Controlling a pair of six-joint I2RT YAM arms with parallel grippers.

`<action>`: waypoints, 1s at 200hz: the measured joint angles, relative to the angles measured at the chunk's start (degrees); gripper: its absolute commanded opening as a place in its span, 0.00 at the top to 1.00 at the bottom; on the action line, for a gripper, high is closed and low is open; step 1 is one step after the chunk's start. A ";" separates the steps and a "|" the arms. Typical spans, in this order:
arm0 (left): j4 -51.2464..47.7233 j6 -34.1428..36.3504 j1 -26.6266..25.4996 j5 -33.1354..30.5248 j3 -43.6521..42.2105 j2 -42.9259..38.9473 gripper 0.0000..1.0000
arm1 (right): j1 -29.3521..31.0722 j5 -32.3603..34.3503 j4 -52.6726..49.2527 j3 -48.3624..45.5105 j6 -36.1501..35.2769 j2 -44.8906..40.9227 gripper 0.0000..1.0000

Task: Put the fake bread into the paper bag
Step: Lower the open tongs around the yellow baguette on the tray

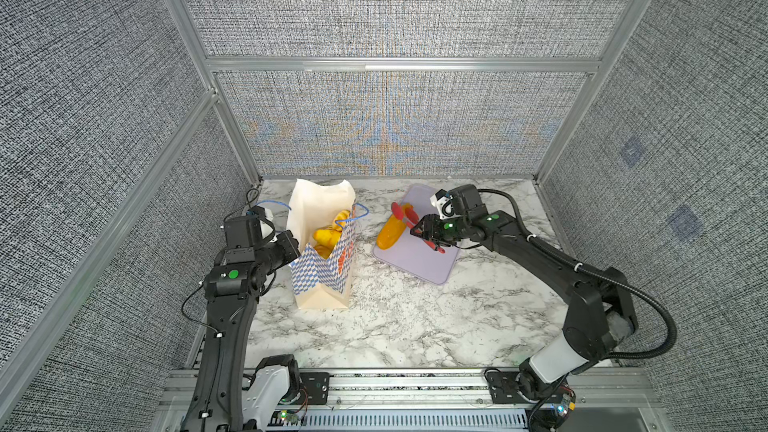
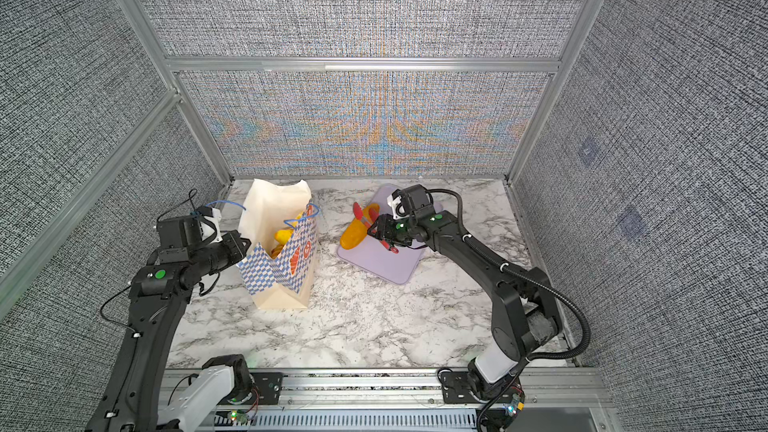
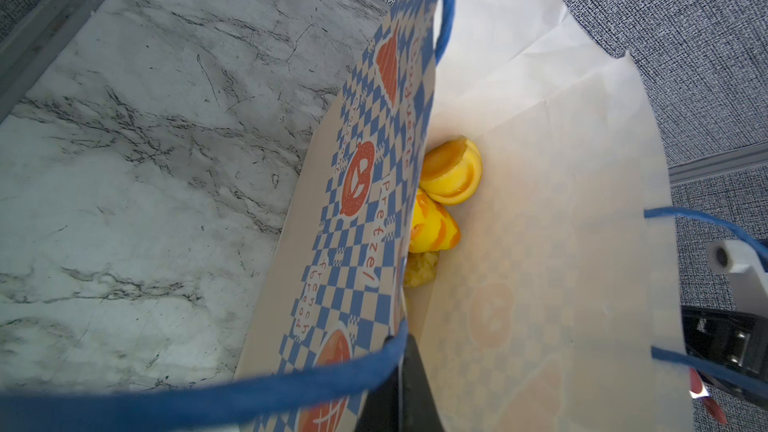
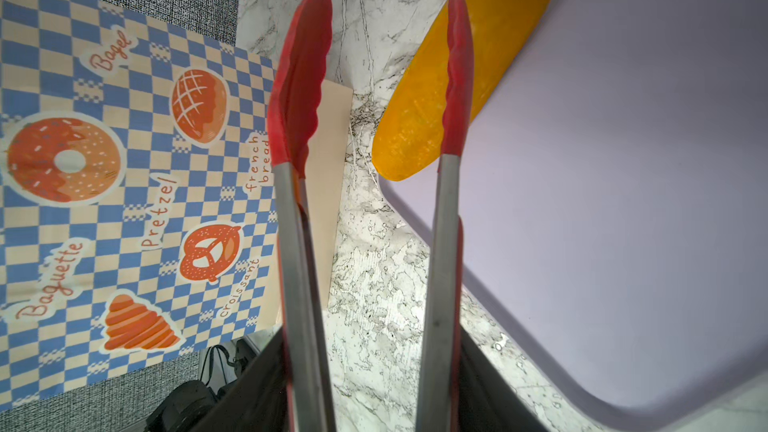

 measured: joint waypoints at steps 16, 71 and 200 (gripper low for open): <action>0.00 0.00 0.00 -0.02 -0.09 -0.07 0.97 | 0.00 -0.96 0.90 -0.79 1.07 0.92 0.44; 0.26 0.00 0.00 0.20 -0.50 -0.28 0.97 | 0.00 -2.75 3.72 -2.49 3.85 2.38 0.43; 0.28 0.04 0.00 0.20 -0.52 -0.31 0.97 | -1.40 -1.18 3.56 -5.27 4.46 -0.09 0.43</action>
